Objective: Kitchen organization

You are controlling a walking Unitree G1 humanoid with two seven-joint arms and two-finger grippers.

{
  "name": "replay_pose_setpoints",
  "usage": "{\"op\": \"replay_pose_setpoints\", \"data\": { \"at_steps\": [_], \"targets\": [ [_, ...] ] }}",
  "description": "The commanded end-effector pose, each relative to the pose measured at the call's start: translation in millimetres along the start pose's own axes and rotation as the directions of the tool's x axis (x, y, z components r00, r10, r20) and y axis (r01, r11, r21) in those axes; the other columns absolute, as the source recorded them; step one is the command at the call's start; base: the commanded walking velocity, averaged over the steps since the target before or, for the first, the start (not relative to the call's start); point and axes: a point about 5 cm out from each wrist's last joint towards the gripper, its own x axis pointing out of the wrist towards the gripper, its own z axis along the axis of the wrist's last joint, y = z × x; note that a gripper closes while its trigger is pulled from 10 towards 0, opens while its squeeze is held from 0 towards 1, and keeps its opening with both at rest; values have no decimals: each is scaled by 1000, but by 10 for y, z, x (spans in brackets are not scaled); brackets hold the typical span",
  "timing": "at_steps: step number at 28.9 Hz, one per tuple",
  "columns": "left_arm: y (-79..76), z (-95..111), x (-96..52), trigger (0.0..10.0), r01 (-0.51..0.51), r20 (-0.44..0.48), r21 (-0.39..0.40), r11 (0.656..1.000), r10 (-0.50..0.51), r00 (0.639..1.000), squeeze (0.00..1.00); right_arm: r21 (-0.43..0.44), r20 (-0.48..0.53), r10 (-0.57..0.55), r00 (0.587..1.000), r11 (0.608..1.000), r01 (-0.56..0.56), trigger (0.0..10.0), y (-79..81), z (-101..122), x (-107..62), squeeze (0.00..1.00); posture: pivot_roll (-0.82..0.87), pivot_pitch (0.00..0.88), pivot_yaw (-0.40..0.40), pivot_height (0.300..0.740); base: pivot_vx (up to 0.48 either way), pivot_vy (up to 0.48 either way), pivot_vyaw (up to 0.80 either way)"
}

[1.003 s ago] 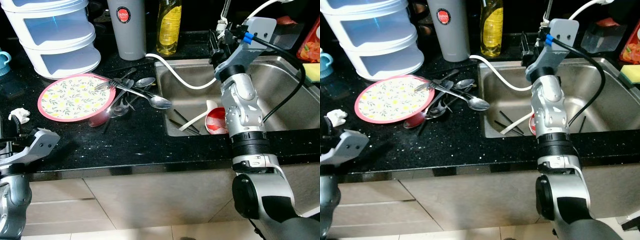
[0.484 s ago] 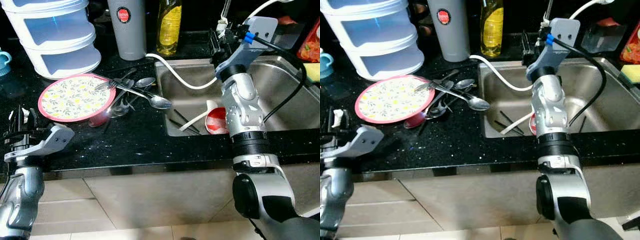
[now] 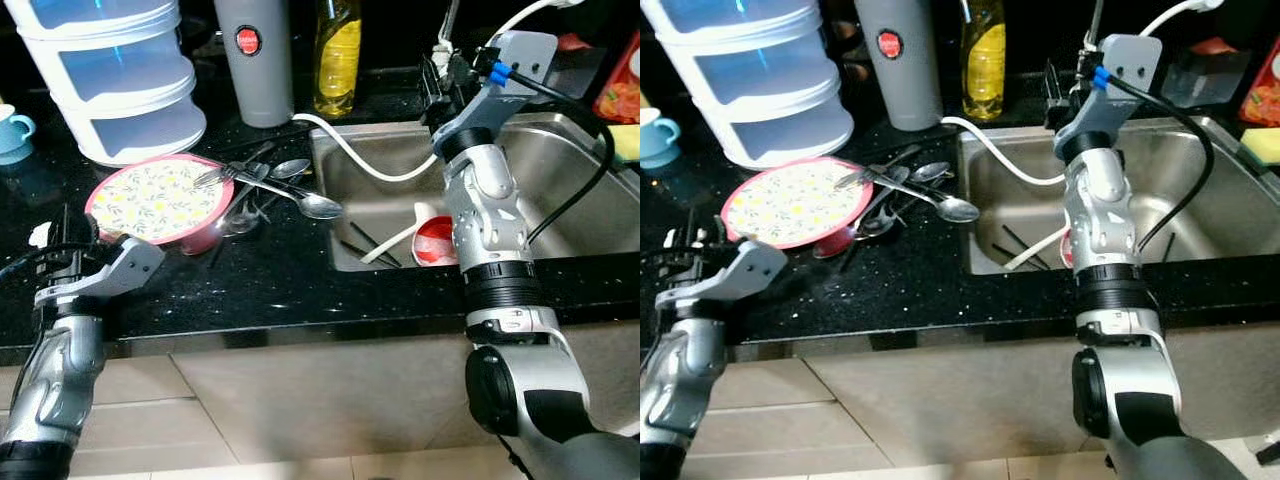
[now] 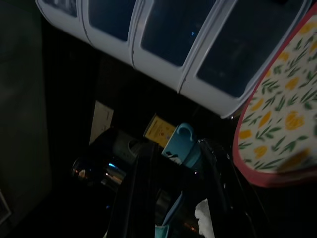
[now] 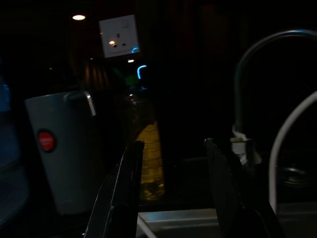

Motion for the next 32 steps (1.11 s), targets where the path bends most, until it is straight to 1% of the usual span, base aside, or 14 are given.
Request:
{"op": "replay_pose_setpoints", "data": {
  "at_steps": [1,7,9,10,11,13,15,16,17,18,20,22,26,32],
  "targets": [
    [-161,-33,-192,10000,96,-40,-14,995,-96,995,0,-5,12,-6,1000,1000,6,10000,-21,23,-7,0,23,0,7,740,0,0,0],
    [-19,-44,-438,10000,100,-35,12,995,-100,994,0,4,2,4,1000,1000,-4,10000,7,-1,1,0,57,1,-10,740,0,0,0],
    [78,-50,-455,10000,61,-35,26,998,-60,998,0,12,-1,13,1000,1000,-13,10000,44,-15,13,0,64,1,-14,740,0,0,0],
    [78,-50,-455,10000,61,-35,26,998,-60,998,0,12,-1,13,1000,1000,-13,10000,44,-15,13,0,64,1,-14,740,0,0,0],
    [162,-72,-435,10000,17,-44,40,999,-15,999,0,19,-3,20,1000,1000,-20,10000,72,-23,20,0,79,0,-21,740,0,0,0],
    [343,-168,-392,10000,-65,-72,78,995,71,995,0,28,-3,34,999,999,-34,10000,122,-30,34,0,81,0,-24,740,0,0,0],
    [504,-380,-390,10000,-109,-146,147,983,131,981,0,32,-4,40,999,999,-40,10000,138,-31,41,0,81,0,-27,740,0,0,0],
    [562,-468,-399,10000,-121,-175,178,977,153,973,0,32,-4,40,999,999,-40,10000,138,-30,42,0,81,0,-27,740,0,0,0],
    [562,-468,-399,10000,-121,-175,178,977,153,973,0,32,-4,40,999,999,-40,10000,138,-30,42,0,81,0,-27,740,0,0,0],
    [665,-625,-431,10000,-132,-241,217,967,184,953,0,31,-3,40,999,999,-40,10000,130,-28,43,0,80,0,-27,740,0,0,0],
    [751,-826,-484,10000,-124,-331,246,961,204,921,0,29,-3,38,999,999,-38,10000,114,-22,45,0,79,0,-25,740,0,0,0],
    [792,-959,-533,10000,-117,-385,255,960,212,898,0,28,-2,34,999,999,-34,10000,103,-20,46,0,80,0,-24,740,0,0,0],
    [801,-1077,-514,10000,-119,-413,232,965,208,887,0,29,-1,30,1000,999,-30,10000,98,-20,46,0,71,0,-23,740,0,0,0],
    [793,-1099,-412,10000,-124,-385,185,975,188,904,0,24,5,29,1000,999,-29,10000,87,-4,49,0,57,0,-21,740,0,0,0]
  ]
}}
